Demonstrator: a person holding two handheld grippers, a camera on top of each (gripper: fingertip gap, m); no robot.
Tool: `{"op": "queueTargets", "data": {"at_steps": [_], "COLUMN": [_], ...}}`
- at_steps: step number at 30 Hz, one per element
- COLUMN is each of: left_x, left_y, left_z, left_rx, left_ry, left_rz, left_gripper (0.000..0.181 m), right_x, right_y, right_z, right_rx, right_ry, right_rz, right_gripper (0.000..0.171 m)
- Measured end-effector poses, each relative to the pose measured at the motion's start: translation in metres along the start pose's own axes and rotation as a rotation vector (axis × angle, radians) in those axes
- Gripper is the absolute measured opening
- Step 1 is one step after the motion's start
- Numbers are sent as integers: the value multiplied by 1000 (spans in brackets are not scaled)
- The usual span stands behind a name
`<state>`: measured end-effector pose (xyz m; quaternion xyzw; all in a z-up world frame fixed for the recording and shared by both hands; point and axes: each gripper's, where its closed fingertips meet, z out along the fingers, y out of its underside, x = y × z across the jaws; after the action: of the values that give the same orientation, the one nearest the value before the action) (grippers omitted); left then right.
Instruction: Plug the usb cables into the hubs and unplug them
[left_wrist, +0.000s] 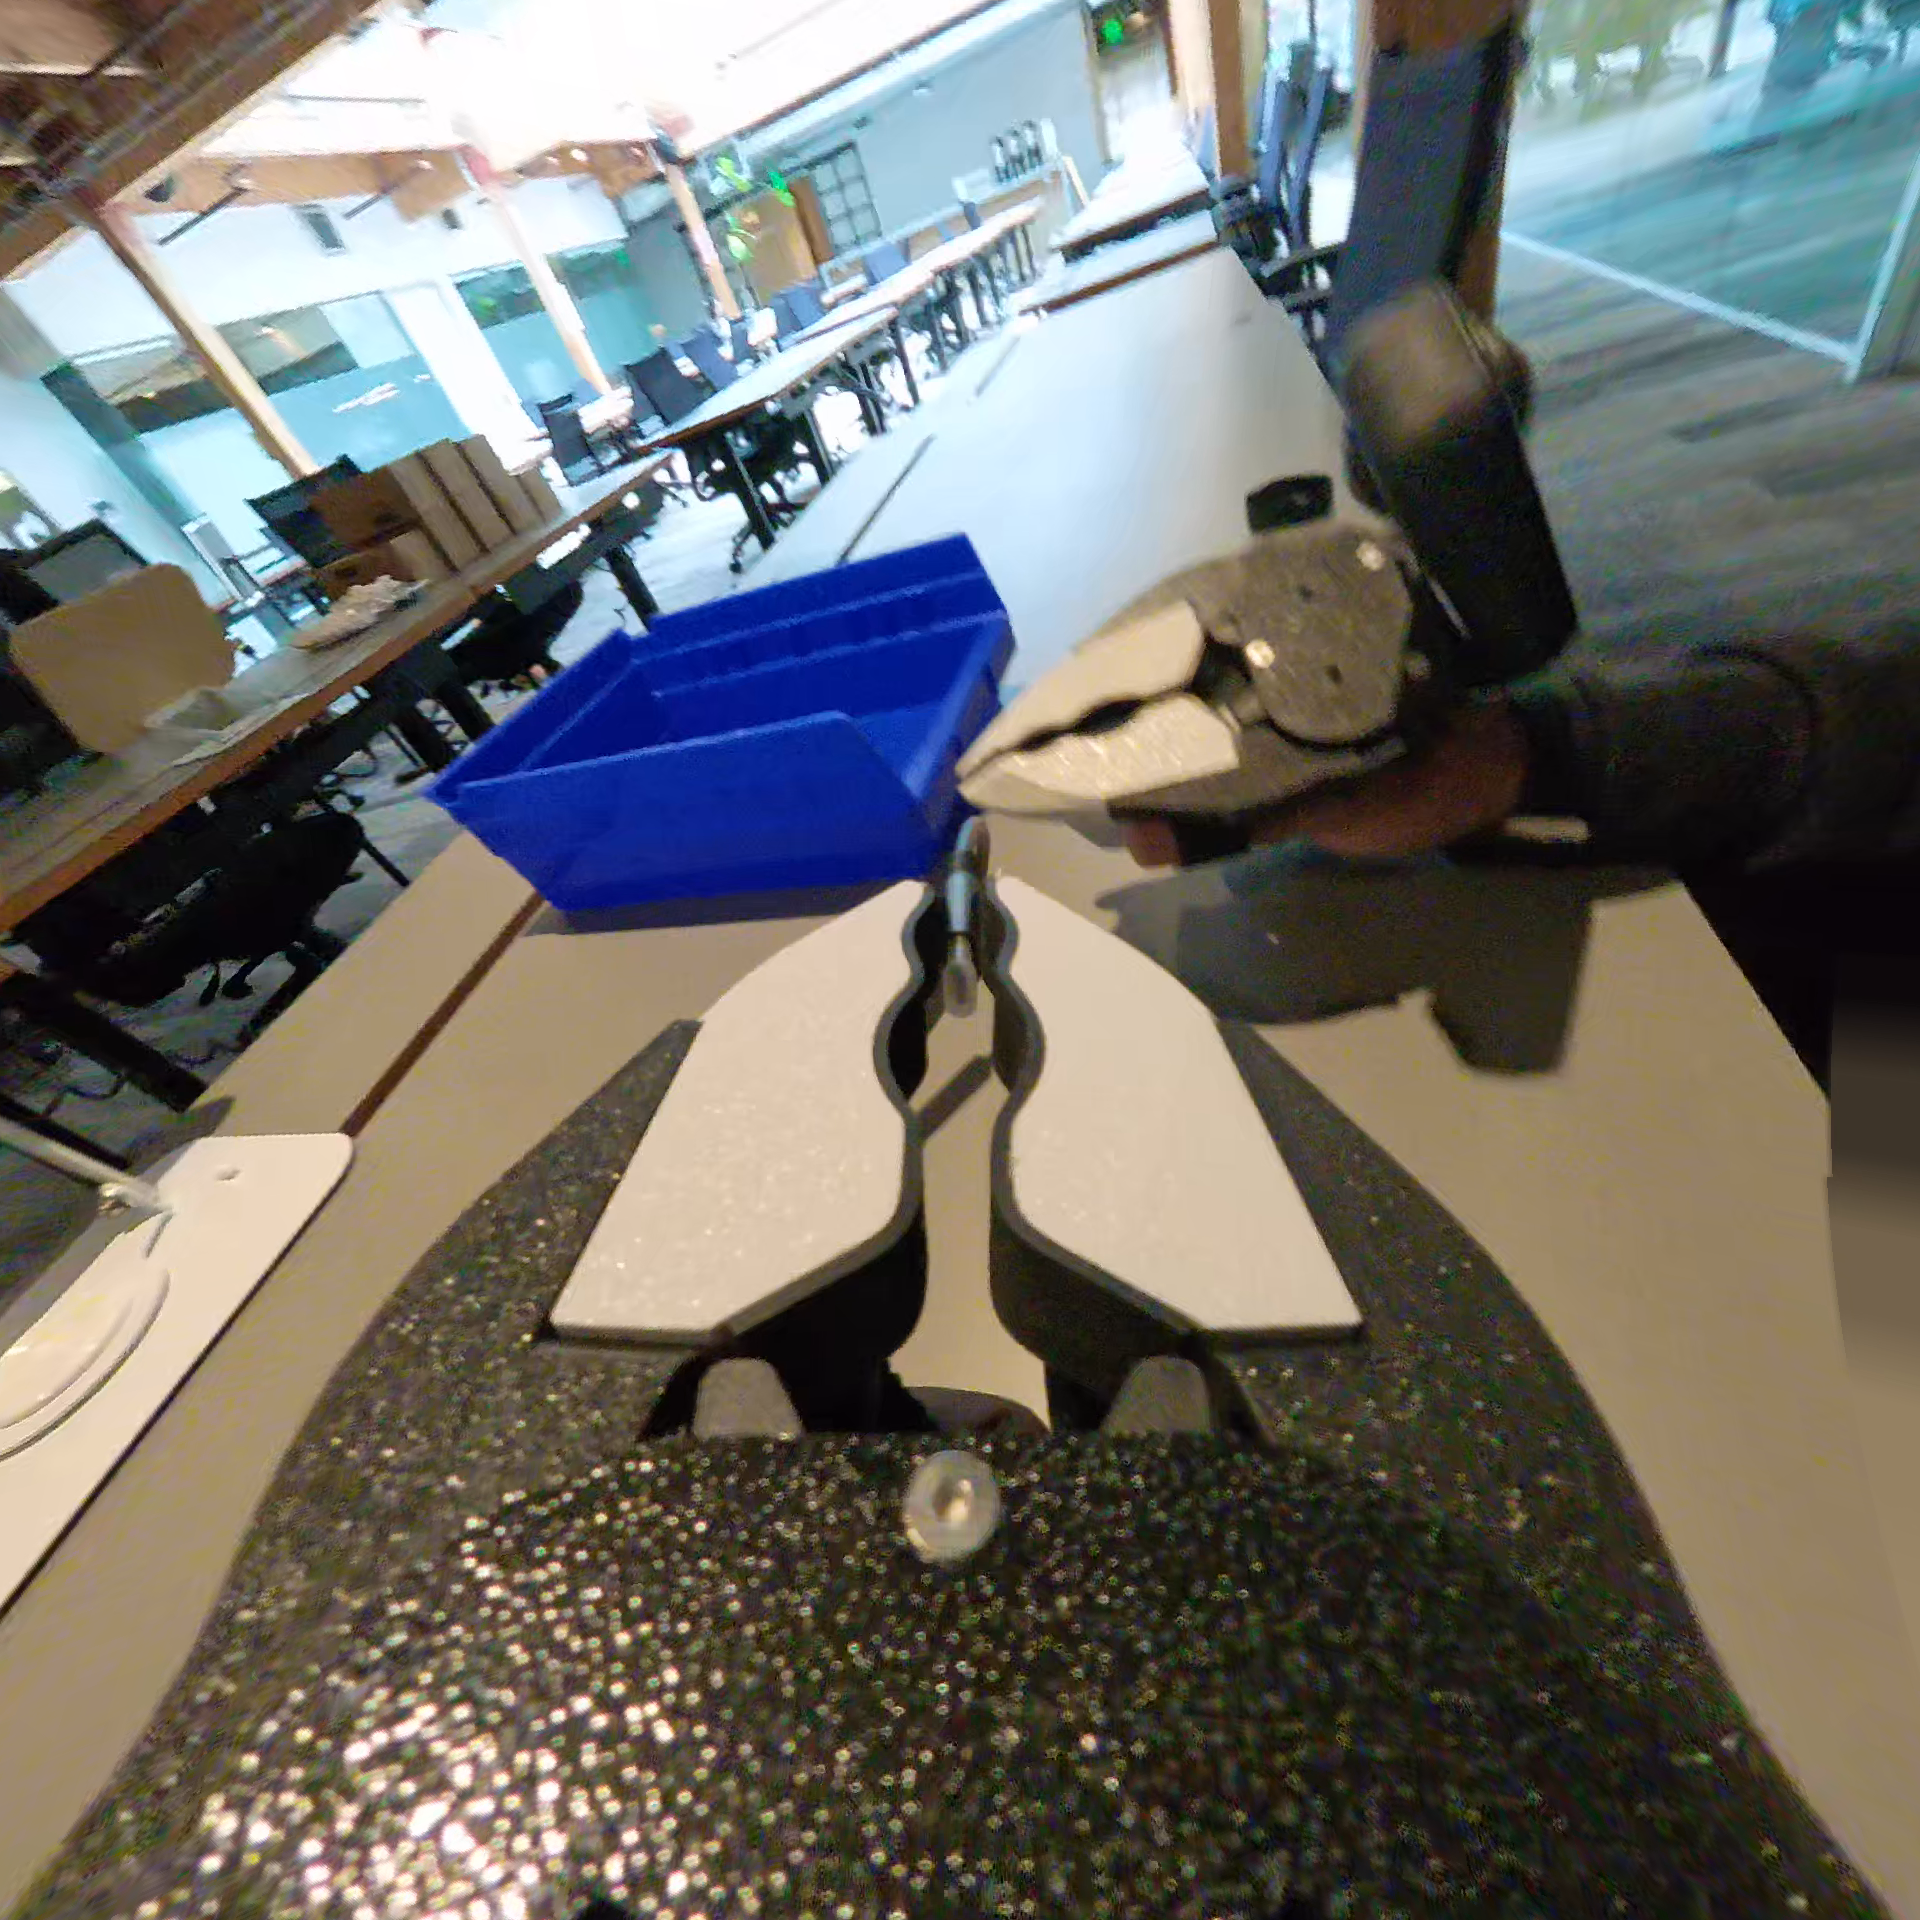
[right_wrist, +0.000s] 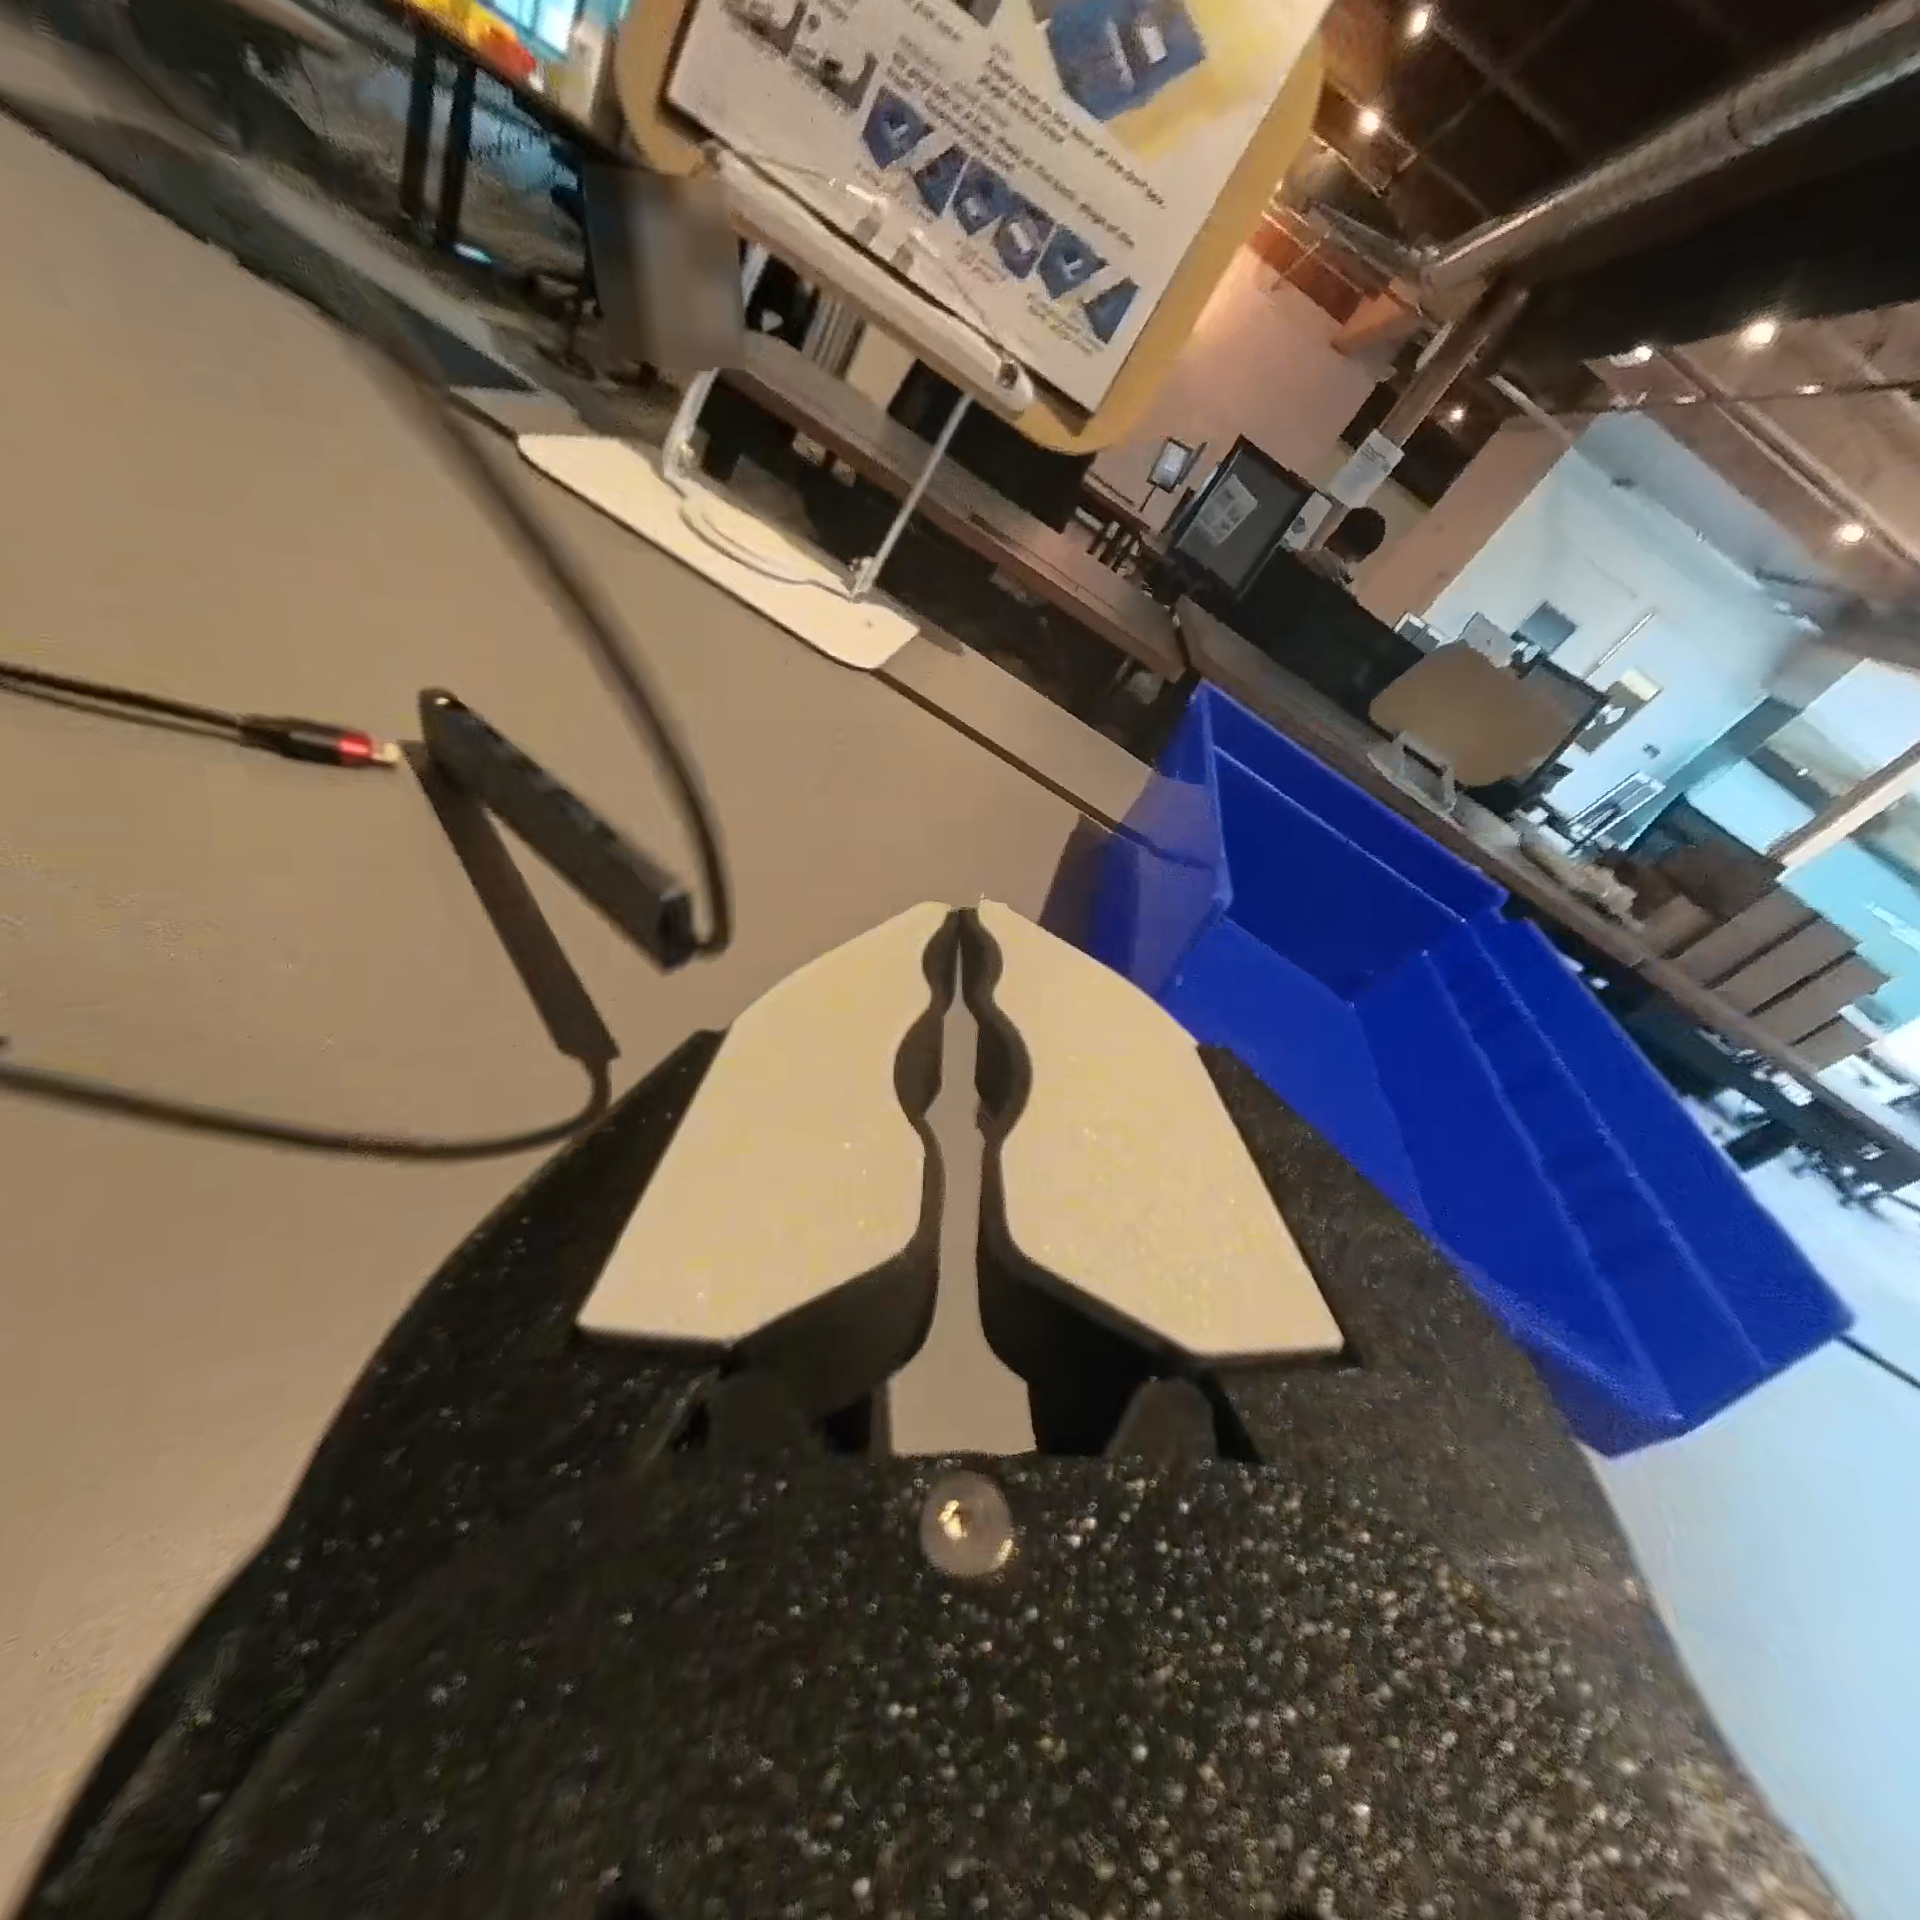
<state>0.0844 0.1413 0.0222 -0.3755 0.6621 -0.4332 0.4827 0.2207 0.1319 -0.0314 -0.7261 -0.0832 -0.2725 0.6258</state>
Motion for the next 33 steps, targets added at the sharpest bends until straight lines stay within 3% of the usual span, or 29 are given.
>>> {"op": "queueTargets", "data": {"at_steps": [7,18,24,29,33], "left_x": [61,97,112,112,104], "left_y": [36,77,105,104,86], "left_z": [3,3,1,-4,-17], "left_rx": [-98,-224,-356,-367,-293], "left_ry": [110,266,349,393,442], "left_rz": [189,263,323,244,76], "left_gripper": [6,8,19,33,42], "right_x": [-5,-10,-17,-19,-20], "right_y": [1,1,0,0,2], "right_z": [1,1,2,2,2], "right_rx": [-6,-11,-8,-10,-18], "right_ry": [-22,-34,-50,-58,-62], "right_rz": [-26,-67,-109,-125,-130], "right_gripper": [0,0,0,0,0]}}
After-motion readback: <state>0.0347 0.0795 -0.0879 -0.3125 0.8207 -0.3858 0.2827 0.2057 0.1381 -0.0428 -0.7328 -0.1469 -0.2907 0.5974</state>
